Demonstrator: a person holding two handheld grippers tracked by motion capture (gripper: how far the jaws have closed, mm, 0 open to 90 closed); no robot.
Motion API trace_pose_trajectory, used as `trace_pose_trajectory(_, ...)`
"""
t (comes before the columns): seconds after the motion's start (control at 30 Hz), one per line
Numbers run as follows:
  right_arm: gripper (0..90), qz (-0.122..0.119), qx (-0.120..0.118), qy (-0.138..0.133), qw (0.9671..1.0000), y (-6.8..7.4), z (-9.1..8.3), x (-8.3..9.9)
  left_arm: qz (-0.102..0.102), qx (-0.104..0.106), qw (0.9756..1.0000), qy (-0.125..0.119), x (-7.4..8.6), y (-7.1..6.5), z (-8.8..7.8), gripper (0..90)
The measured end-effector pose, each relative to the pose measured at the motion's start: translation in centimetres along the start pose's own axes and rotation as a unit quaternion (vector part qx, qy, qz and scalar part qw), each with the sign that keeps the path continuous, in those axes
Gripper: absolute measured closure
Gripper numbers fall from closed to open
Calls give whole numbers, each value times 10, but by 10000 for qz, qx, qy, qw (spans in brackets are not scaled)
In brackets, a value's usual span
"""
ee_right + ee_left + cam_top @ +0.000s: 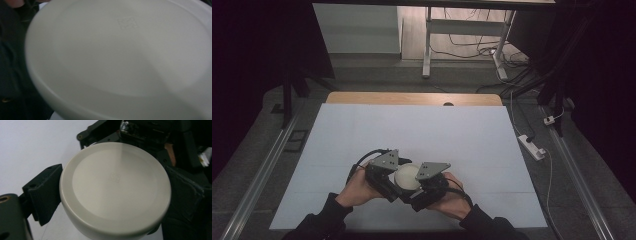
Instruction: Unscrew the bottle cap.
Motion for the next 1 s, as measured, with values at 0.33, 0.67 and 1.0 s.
trace_pose_trajectory(0.33,64,367,525,-24,9979,-13,-2,2,-730,-999,9920,234,-7,0,10,79)
trace_pose_trajectory(0.67,64,426,541,-40,9976,-15,-3,3,-1025,-686,9923,-115,-14,5,-1,0)
trace_pose_trajectory(1.0,64,119,-161,-57,9998,-1,-2,0,149,192,9997,66,-4,5,-25,3)
Point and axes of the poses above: each handheld gripper's, and its own axes: z roughly forward along the jaws, x roughly out of its underside, y roughly to its left, the point moved 7 cm from there along z, roughly forward along the jaws, and after that the axes turned 12 degrees about -x, right-handed, at the moved point
